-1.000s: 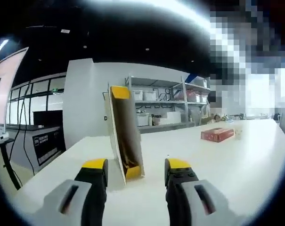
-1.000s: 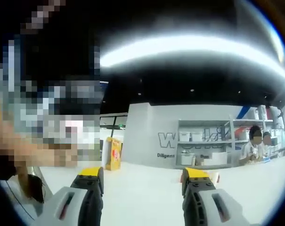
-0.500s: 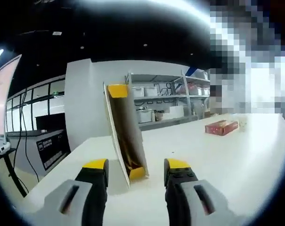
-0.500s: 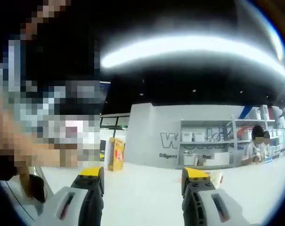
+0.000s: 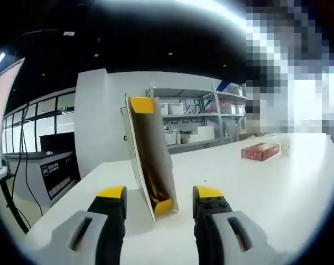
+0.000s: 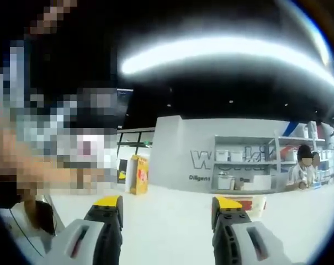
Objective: Tear open the coffee pouch, take out the coffee, and pour the coffee from the pouch into the cup
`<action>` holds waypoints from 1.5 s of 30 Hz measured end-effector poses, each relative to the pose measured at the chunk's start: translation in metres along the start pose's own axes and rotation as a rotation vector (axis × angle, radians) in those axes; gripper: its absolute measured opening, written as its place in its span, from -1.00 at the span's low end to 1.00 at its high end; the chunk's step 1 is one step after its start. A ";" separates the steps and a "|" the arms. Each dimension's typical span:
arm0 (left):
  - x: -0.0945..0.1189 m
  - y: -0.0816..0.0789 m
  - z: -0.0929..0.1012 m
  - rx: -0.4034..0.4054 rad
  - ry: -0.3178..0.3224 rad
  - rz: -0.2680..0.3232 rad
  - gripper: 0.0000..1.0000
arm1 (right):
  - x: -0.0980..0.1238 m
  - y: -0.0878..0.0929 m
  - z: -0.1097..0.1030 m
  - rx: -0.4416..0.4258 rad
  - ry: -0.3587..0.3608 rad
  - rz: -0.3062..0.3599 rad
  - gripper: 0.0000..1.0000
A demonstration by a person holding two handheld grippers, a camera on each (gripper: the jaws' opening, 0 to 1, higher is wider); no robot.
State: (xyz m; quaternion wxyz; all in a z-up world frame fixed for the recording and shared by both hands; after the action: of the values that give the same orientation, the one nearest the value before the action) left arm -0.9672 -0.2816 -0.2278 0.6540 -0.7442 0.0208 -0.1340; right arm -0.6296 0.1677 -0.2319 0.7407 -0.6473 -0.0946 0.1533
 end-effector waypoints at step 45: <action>-0.048 -0.104 -0.054 -0.062 -0.157 0.022 -0.69 | -0.014 0.013 0.017 0.090 0.066 -0.089 0.25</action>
State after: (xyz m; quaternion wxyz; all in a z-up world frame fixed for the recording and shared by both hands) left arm -1.0407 -0.3090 -0.1288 0.6318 -0.7720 -0.0181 -0.0673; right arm -0.6503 0.1803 -0.2416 0.7779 -0.6130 -0.0918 0.1030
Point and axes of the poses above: the point that each gripper's makers call its tool centre point, and the gripper's own axes: x roughly backward along the fingers, z roughly to its right, y roughly out of its underside, the point moved 1 cm from there along x, roughly backward along the fingers, and after that the axes turned 11 degrees about -z, right-handed, at the moved point
